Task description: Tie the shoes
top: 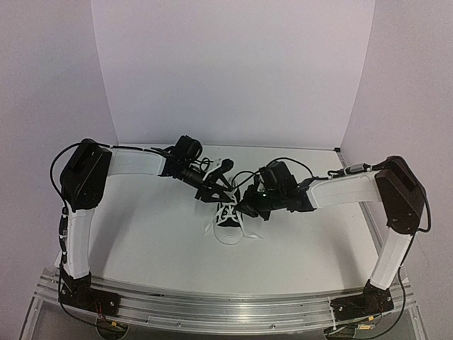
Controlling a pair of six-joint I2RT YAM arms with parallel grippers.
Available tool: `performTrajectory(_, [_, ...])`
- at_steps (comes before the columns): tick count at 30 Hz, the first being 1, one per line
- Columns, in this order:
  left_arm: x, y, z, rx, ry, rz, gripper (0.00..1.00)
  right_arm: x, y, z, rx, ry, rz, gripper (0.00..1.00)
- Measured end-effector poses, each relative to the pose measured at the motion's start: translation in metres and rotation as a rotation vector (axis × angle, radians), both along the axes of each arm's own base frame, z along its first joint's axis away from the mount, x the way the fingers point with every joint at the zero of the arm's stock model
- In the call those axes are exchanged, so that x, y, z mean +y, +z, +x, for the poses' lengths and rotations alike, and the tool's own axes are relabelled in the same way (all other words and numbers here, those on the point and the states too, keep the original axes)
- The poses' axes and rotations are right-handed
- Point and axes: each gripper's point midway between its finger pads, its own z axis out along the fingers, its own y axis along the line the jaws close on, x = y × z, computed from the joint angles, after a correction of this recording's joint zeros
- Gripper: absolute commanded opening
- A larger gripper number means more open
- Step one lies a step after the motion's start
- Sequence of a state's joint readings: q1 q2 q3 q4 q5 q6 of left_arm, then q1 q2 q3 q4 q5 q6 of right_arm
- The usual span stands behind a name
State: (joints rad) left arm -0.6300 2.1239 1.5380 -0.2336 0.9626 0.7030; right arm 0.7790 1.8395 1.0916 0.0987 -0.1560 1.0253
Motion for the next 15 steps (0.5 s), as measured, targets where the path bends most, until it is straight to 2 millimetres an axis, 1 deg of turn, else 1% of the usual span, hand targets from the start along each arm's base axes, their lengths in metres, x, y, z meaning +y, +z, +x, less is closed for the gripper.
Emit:
performTrajectory(2, [-0.008, -0.009, 0.000, 0.009, 0.014, 0.017, 0.38, 0.002, 0.000, 0.001, 0.007, -0.014, 0.011, 0.00])
performTrajectory(3, [-0.011, -0.015, 0.002, 0.016, 0.027, 0.031, 0.37, 0.002, 0.000, 0.001, 0.010, -0.021, 0.014, 0.00])
performTrajectory(7, [-0.011, -0.036, 0.013, 0.018, 0.066, 0.077, 0.32, -0.003, -0.007, 0.001, 0.028, -0.051, 0.007, 0.00])
performTrajectory(9, [-0.009, -0.042, 0.016, 0.016, 0.081, 0.095, 0.31, -0.004, -0.009, 0.000, 0.033, -0.057, 0.004, 0.00])
performTrajectory(12, [-0.008, -0.043, 0.017, 0.016, 0.084, 0.097, 0.35, -0.004, -0.009, 0.001, 0.029, -0.058, 0.007, 0.00])
performTrajectory(15, [-0.008, -0.040, 0.015, 0.030, 0.070, 0.082, 0.35, -0.004, -0.009, 0.001, 0.027, -0.058, 0.010, 0.00])
